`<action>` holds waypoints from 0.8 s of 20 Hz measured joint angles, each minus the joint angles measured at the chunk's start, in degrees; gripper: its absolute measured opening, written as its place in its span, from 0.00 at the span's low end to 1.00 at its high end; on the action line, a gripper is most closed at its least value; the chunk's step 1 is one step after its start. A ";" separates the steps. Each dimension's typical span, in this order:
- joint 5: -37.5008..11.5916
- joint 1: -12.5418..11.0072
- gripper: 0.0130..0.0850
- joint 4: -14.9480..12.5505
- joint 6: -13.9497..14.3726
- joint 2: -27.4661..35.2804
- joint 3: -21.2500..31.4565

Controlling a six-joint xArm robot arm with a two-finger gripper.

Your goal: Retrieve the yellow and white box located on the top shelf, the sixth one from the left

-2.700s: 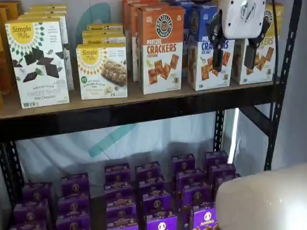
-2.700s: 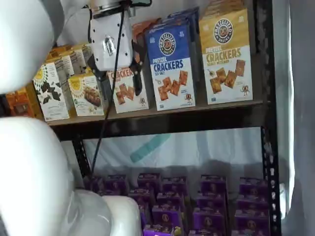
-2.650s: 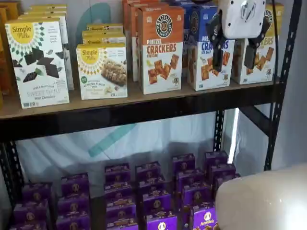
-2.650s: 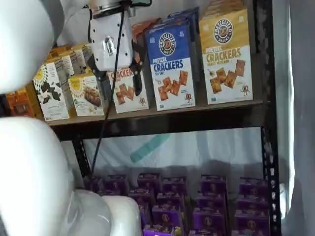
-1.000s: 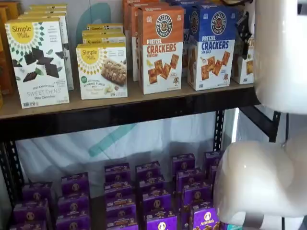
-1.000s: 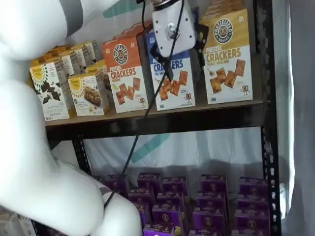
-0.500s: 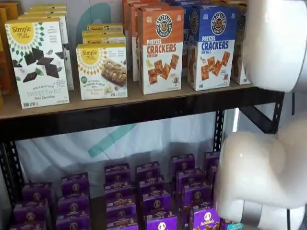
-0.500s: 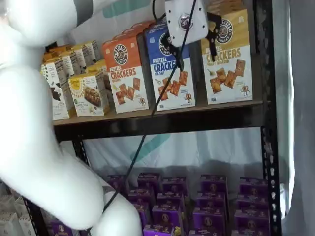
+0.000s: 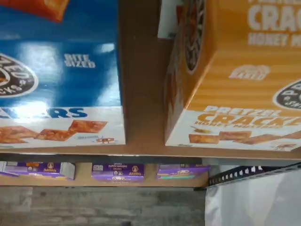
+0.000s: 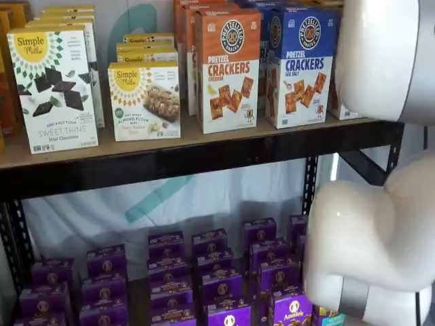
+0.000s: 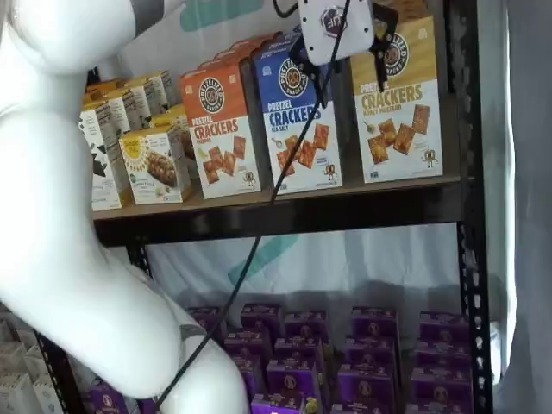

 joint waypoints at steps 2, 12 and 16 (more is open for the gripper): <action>0.21 -0.61 1.00 0.59 -0.50 0.33 -0.80; 1.31 -2.59 1.00 3.31 -2.02 0.56 -2.79; 0.75 -2.89 1.00 3.53 -2.18 -0.10 -2.52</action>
